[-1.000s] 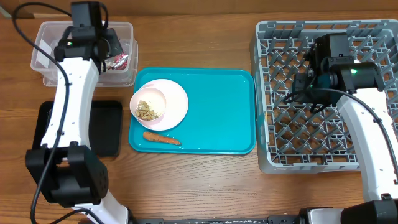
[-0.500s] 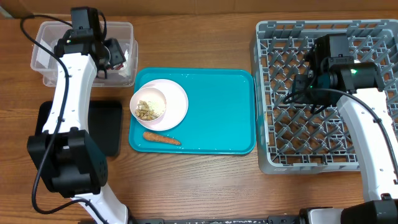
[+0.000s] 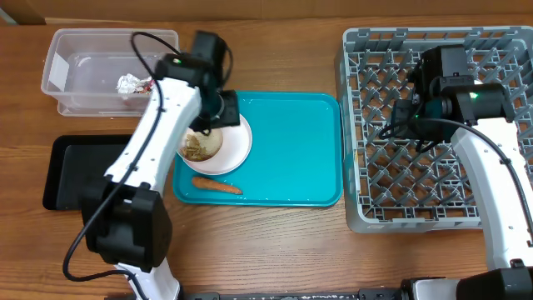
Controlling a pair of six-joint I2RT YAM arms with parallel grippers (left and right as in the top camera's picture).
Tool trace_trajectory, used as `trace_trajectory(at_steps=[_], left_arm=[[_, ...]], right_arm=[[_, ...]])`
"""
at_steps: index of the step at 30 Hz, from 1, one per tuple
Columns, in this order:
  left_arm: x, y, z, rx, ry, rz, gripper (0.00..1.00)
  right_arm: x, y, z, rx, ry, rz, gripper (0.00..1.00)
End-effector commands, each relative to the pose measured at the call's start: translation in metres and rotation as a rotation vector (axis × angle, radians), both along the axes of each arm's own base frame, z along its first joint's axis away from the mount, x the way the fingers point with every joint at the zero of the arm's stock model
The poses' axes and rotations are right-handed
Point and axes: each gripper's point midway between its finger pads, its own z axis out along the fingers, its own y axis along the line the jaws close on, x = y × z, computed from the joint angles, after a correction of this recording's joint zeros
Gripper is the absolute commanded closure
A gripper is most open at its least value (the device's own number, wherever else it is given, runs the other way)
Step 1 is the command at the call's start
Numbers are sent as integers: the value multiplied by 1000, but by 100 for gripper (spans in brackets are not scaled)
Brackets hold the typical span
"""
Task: Sort waste into correct bins and load items into the dishwasher
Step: 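Grasp the rim of the pink rice bowl with the left gripper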
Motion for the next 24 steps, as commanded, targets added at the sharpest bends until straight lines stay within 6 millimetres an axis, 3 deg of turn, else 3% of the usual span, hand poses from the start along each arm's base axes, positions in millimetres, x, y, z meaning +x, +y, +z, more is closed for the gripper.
trace_trajectory(at_steps=[1, 19, 22, 24], left_arm=[[-9, 1, -18, 38, 24, 107, 46], [-5, 5, -69, 55, -34, 172, 47], [3, 3, -75, 39, -76, 167, 46], [6, 2, -74, 37, -90, 166, 52]], right_arm=[[4, 0, 7, 9, -24, -7, 60], [2, 1, 7, 12, -16, -6, 60], [2, 1, 7, 12, -16, -6, 60], [2, 1, 7, 12, -15, -6, 60]])
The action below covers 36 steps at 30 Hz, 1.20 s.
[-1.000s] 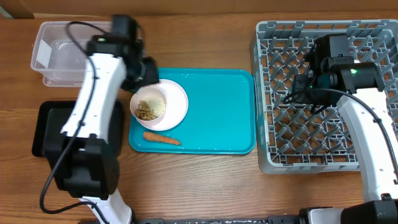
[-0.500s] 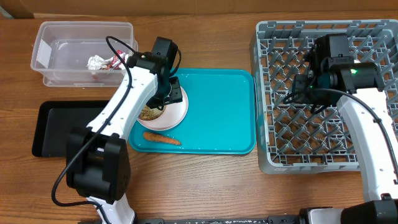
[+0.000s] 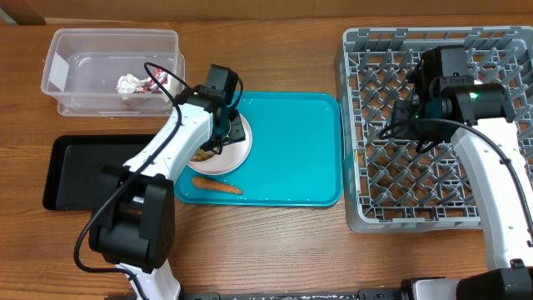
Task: Sort waste into correct bins and load items into the dishwasher
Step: 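Grasp the rim of the pink rice bowl with the left gripper, then carry the bowl left and tip the rice onto the black tray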
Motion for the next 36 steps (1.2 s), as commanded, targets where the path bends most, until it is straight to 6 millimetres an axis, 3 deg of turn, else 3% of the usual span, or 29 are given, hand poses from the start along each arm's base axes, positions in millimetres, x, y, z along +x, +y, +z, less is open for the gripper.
trace_trajectory(at_steps=[1, 14, 18, 24, 27, 31, 36], left_arm=[[4, 1, 2, 9, -29, 11, 54], [3, -2, -23, 4, 23, 6, 55], [1, -1, -30, 10, 38, 6, 68], [2, -2, -29, 10, 34, 6, 96], [0, -1, -30, 13, 44, 3, 96], [-4, 1, -24, 25, 66, -16, 96], [-3, 2, 8, 43, 78, -34, 96]], right_arm=[[3, 1, 7, 11, -22, -6, 60], [3, 1, 7, 11, -20, -6, 60], [3, 1, 7, 11, -20, -6, 61], [3, 1, 7, 11, -20, -6, 61], [3, 1, 7, 11, -20, -6, 60], [3, 1, 7, 11, -20, -6, 61], [3, 1, 7, 11, -20, -6, 61]])
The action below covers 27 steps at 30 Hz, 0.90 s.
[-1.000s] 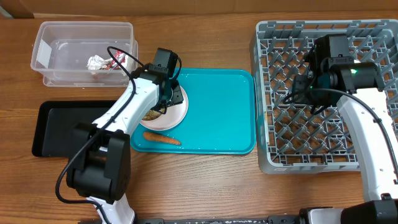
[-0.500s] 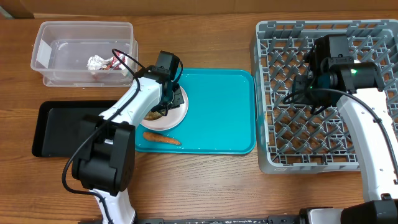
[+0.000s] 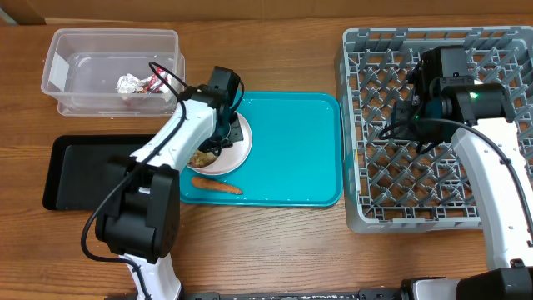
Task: Sort waste into correct bins and load items into the dishwasher
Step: 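Carry the bowl left and tip the rice onto the black tray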
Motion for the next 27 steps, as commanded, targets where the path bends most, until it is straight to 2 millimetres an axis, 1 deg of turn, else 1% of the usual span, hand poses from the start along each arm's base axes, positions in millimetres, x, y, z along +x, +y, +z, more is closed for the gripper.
trace_trajectory(at_steps=[1, 2, 3, 5, 8, 11, 13, 15, 19, 27], left_arm=[[8, -8, 30, -28, -14, -36, 96], [8, -8, 39, -27, -15, -41, 96], [10, -6, 55, -32, -19, -33, 96], [10, -2, 69, -50, -22, -19, 96], [8, 5, 81, -107, -18, 13, 96], [1, 23, 88, -138, 12, 65, 95], [-4, 39, 90, -140, 32, 102, 96], [-6, 52, 91, -162, 44, 104, 96], [-5, 65, 97, -304, 39, 50, 96], [-2, 101, 111, -573, -62, -10, 96]], right_arm=[[4, 0, 7, 8, -25, -7, 61], [4, 0, 7, 8, -25, -7, 60], [4, 0, 7, 8, -25, -7, 60], [4, 0, 7, 8, -25, -7, 61], [4, 0, 7, 8, -25, -7, 61], [4, 0, 7, 8, -25, -7, 60], [4, 0, 7, 8, -25, -7, 60], [4, 0, 7, 8, -25, -7, 61], [4, 0, 7, 8, -25, -7, 61], [3, 0, 7, 8, -22, -7, 60]])
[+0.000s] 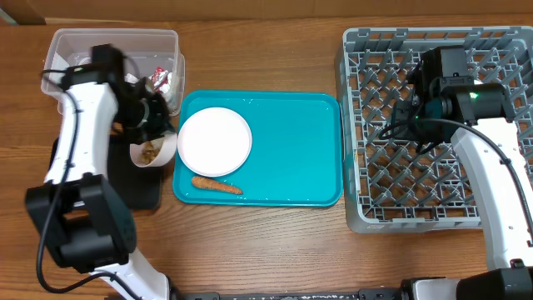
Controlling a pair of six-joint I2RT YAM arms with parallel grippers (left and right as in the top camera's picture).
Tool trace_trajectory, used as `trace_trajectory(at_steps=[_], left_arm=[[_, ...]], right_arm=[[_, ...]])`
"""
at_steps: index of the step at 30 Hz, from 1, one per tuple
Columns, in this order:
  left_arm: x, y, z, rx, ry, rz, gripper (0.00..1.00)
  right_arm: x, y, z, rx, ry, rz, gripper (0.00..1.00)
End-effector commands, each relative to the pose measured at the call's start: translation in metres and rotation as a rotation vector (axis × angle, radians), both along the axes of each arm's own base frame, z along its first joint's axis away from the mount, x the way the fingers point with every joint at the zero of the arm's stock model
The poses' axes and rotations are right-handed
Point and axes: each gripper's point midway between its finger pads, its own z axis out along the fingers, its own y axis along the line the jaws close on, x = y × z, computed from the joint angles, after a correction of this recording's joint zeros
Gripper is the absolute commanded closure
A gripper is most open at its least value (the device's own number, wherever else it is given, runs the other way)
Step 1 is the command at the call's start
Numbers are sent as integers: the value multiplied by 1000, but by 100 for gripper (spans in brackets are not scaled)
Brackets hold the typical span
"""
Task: Sort waste into correct bins and load items into the dishwasher
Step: 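Carry the bowl left and tip the rice onto the black tray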
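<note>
My left gripper [156,125] is shut on the rim of a small white bowl [153,152] with brownish food scraps in it. The bowl is held tilted over the right end of the black tray [75,171]. An empty white plate [215,141] lies on the left part of the teal tray [291,150]. A carrot [216,185] lies just in front of the plate. My right gripper [405,112] hangs over the grey dish rack [416,192], its fingers hidden under the wrist.
A clear plastic bin [62,67] at the back left holds crumpled foil and a red-and-white wrapper [160,81]. The left arm reaches across the bin's front edge. The dish rack fills the right side of the table.
The left gripper was on the bowl standing on the plate. Now it holds the bowl to the left, off the teal tray and over the black tray. The plate lies bare. The right arm is unchanged.
The left gripper stood over the bowl of scraps on the plate. At the following two moments it was down at the bowl's rim. Now the bowl is off the plate and over the black tray. The carrot and the right arm stayed put.
</note>
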Motion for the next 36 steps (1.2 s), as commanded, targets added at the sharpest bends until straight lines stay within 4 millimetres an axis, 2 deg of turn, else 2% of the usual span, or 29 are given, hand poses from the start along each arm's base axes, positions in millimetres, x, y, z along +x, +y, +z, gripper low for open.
trace_trajectory(at_steps=[1, 5, 13, 22, 26, 36], left_arm=[[2, 4, 28, -218, -185, -96, 96], [-1, 22, 31, -378, -269, -46, 96], [-13, 59, 18, -591, -380, 117, 96], [-24, 93, 36, -808, -480, 333, 96], [-24, 100, 46, -876, -509, 384, 96], [-21, 101, 65, -1014, -495, 460, 96]], right_arm=[[3, 0, 7, 8, -23, -7, 60], [3, 0, 7, 8, -23, -7, 60], [3, 0, 7, 8, -19, -7, 60], [2, 0, 6, 8, -15, -7, 60], [0, 0, 6, 7, -9, -7, 60], [-2, 0, 5, 7, -1, -7, 61]])
